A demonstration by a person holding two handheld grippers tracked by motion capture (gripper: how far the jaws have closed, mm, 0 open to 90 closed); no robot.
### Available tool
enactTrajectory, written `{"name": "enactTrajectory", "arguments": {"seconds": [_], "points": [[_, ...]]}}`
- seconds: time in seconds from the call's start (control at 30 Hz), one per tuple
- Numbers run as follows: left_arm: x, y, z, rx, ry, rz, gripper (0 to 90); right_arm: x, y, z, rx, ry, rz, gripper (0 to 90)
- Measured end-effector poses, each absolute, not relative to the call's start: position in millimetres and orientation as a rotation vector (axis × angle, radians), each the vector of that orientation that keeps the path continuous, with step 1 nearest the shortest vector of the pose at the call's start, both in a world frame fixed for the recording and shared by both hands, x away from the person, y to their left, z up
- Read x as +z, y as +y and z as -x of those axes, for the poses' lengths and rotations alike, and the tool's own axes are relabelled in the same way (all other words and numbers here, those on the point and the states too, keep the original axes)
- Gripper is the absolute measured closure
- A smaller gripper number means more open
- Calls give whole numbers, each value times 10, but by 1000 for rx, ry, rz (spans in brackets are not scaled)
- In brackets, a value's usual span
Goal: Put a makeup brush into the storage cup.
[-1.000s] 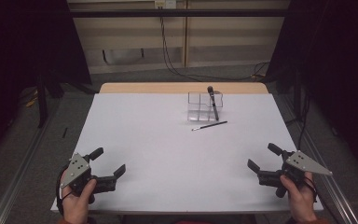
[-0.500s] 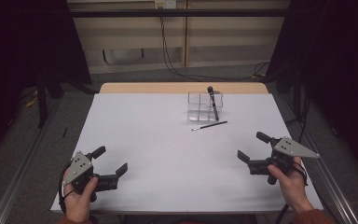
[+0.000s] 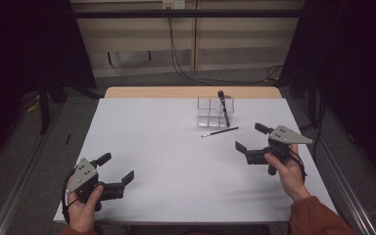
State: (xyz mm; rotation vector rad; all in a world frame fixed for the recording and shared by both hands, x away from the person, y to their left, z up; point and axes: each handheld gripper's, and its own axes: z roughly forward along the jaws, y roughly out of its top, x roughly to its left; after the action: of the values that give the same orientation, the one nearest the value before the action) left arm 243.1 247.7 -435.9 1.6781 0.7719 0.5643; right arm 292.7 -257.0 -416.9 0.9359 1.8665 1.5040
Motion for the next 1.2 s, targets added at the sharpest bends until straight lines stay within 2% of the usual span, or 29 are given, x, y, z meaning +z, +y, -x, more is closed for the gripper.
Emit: {"name": "enactTrajectory", "arguments": {"seconds": [0.87, 1.2], "points": [[-4356, 2464, -2420, 562, 761, -1680, 19, -3768, -2131, -3742, 1461, 1859, -872, 5], [-4358, 2479, -2424, 559, 760, -1678, 19, -3828, -2037, -4020, 1397, 1863, -900, 15]]}}
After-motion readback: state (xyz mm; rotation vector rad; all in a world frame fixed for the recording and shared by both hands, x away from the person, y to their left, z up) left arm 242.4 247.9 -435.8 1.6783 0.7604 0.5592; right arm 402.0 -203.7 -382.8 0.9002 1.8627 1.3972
